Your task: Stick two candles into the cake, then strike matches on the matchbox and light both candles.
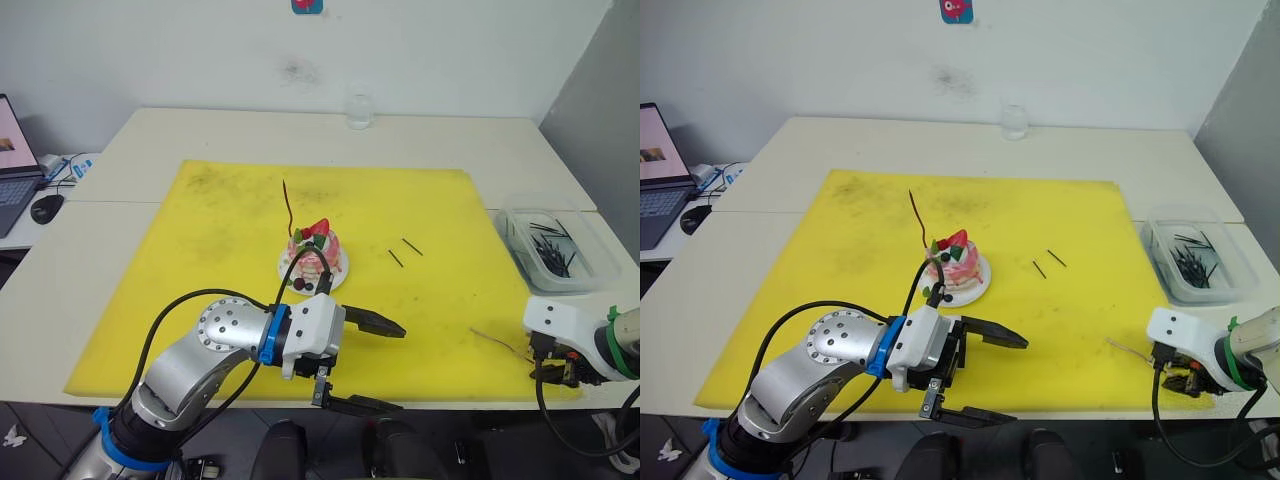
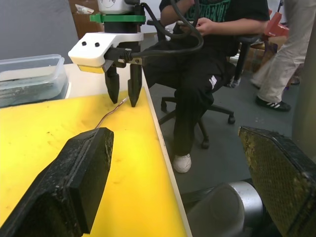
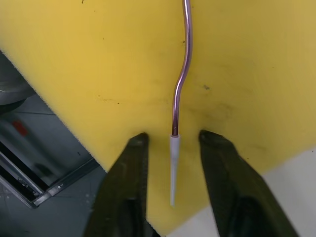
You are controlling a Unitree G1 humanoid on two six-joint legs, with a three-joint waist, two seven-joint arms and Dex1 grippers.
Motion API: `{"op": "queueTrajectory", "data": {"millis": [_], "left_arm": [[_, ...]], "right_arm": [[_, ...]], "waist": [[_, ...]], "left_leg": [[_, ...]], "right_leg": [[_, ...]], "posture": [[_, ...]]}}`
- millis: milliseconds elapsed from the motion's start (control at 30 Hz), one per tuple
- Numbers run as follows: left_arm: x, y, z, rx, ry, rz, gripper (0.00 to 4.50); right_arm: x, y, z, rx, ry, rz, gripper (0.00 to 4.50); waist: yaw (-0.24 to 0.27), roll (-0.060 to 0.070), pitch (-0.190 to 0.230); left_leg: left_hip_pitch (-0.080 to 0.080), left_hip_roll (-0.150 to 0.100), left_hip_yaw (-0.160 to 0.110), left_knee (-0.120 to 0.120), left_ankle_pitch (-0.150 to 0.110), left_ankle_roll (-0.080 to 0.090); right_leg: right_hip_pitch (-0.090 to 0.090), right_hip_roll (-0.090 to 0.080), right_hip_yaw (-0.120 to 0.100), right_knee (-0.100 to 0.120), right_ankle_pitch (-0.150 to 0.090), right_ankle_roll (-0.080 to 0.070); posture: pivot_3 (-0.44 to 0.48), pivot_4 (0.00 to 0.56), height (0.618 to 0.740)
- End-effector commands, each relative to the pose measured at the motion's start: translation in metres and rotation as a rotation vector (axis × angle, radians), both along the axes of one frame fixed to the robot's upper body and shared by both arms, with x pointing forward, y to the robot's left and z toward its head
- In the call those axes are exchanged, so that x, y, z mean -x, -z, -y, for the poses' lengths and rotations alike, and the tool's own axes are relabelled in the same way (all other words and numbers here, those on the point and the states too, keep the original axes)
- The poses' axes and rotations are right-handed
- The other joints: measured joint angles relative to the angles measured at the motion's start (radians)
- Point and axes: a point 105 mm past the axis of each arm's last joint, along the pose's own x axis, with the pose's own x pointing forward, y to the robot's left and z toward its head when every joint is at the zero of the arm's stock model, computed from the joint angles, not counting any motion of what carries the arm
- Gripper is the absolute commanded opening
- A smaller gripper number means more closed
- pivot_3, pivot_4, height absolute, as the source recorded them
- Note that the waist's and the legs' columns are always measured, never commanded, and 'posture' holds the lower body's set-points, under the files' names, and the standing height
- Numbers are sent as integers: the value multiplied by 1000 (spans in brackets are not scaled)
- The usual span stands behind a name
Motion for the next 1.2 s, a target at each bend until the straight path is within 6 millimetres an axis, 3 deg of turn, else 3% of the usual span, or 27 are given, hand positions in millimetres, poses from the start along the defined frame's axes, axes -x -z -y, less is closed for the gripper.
{"op": "queueTrajectory", "data": {"millis": [33, 67, 300, 500, 733, 867, 1033, 1200], "left_arm": [[3, -4, 2, 16, 19, 28, 4500], [2, -5, 2, 16, 19, 29, 4500], [-3, -10, 2, 18, 8, 27, 4500], [-8, -15, -15, 20, -126, 2, 4500], [-29, -34, -57, 120, -472, -27, 4500], [-43, -41, -96, 106, -662, 26, 4500], [-43, -37, -115, 94, -737, -2, 4500], [-42, -37, -118, 115, -754, -30, 4500]], "right_arm": [[0, 1, 2, 14, 3, -5, 319], [-1, 1, 2, 13, 2, -4, 18], [-4, -12, -5, -19, -8, 8, 18], [-16, -64, -33, -200, -62, 124, 18], [-56, -105, -102, -580, -149, 426, 18], [-91, -128, -167, -938, -175, 660, 18], [-107, -129, -213, -1111, -250, 851, 18], [-118, -116, -235, -1196, -242, 968, 18]], "waist": [[0, 0, 0], [0, 0, 0], [-1, 0, 0], [-7, 2, 0], [-16, 0, 0], [-27, -1, 0], [-21, 0, 0], [-20, -1, 0]], "left_leg": [[0, 0, 0, 0, 0, 0], [0, 0, 0, 0, 0, 0], [0, 0, 0, 0, 0, 0], [0, 0, 0, 0, 0, 0], [1, 1, -1, 0, 0, 0], [1, 1, -1, 0, 0, 0], [-1, 2, -1, -1, 0, 0], [-2, 2, 1, 0, 0, 0]], "right_leg": [[0, 0, 0, 0, 0, 0], [0, 0, 0, 0, 0, 0], [0, 0, 0, 0, 0, 0], [-1, 0, 0, 0, 0, 0], [0, 0, 0, 1, 1, -2], [-1, 0, 0, 2, 2, -2], [-2, 0, 0, 2, 1, -3], [-2, -2, 1, 0, 2, -3]], "posture": [[0, 150, 729], [0, 150, 729], [0, 150, 729], [0, 150, 729], [0, 150, 729], [0, 150, 729], [0, 150, 729], [0, 150, 729]]}}
